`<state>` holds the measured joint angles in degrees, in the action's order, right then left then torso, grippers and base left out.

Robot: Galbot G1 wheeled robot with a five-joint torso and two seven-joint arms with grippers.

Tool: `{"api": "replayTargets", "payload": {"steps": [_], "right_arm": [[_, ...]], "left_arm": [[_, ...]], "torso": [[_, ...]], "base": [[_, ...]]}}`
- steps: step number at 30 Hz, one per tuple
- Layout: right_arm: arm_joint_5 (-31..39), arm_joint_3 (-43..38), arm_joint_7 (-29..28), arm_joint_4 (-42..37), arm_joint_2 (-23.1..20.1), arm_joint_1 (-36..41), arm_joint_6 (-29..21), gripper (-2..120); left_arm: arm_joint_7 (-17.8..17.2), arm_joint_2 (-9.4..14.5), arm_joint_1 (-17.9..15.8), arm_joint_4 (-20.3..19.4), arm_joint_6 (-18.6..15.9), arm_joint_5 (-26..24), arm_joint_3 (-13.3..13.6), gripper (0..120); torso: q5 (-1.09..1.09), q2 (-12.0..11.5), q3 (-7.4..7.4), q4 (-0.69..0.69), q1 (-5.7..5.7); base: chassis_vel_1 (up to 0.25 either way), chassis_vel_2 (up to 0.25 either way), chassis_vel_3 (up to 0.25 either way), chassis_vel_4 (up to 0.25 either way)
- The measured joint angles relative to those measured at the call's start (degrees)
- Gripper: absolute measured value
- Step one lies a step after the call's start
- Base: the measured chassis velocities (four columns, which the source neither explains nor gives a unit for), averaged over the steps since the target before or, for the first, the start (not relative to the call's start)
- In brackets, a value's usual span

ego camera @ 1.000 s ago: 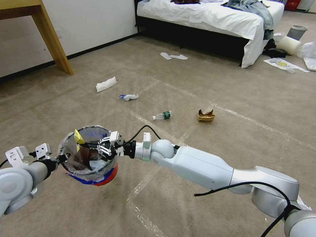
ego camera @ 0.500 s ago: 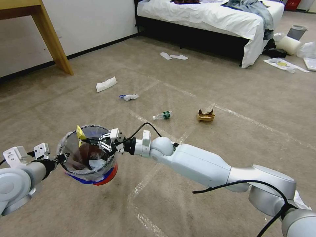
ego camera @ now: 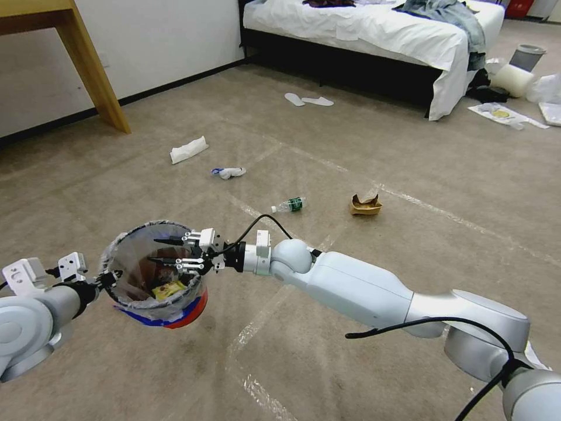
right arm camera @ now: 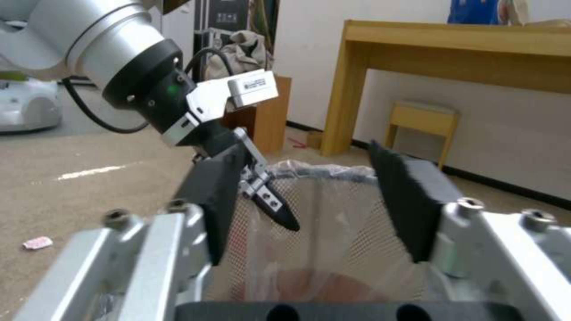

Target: Pick up the trash bin and place the garbage on the floor into it.

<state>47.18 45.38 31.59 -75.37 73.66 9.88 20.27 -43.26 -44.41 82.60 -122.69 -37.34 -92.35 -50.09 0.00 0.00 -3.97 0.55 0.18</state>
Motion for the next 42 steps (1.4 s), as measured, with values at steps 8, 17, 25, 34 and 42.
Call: {"api": "replayTargets", "payload": {"steps": [8,17,25,34,42], "right_arm": [[0.01,0.43,-0.19,0.17,0.15,-0.70,0.05,88],[0.73,-1.87,-2.70,-1.28,-0.03,-0.75,0.40,100],[3.18,-14.65,-14.78,-5.94,-1.73,-0.33,-0.41,100],[1.26,-26.15,-29.50,-10.38,-8.20,4.89,-0.75,100],[-3.98,-37.45,-34.33,-14.21,-15.37,18.18,-2.48,100]], "left_arm": [[-0.04,-0.01,-0.08,-0.11,0.08,-0.02,0.00,1],[-0.31,-0.07,-0.18,-0.31,0.22,-0.12,0.04,1],[-0.60,0.89,0.35,0.08,-0.37,-0.75,-0.73,1],[-0.81,1.04,-0.08,1.24,-0.44,-0.81,-0.72,1],[-0.93,0.43,-0.11,1.34,-0.51,-0.69,-0.84,1]], "torso": [[0.00,0.00,0.00,0.00,0.00],[0.00,0.00,0.00,0.00,0.00],[0.00,0.00,0.00,-0.01,0.00],[0.00,0.00,0.01,0.00,0.00],[0.02,0.00,0.01,0.01,0.00]], "base": [[0.000,0.000,0.000,0.000],[0.000,0.000,0.000,0.000],[0.000,0.000,0.000,0.000],[0.000,0.000,0.000,0.000],[0.000,0.000,0.000,0.000]]}}
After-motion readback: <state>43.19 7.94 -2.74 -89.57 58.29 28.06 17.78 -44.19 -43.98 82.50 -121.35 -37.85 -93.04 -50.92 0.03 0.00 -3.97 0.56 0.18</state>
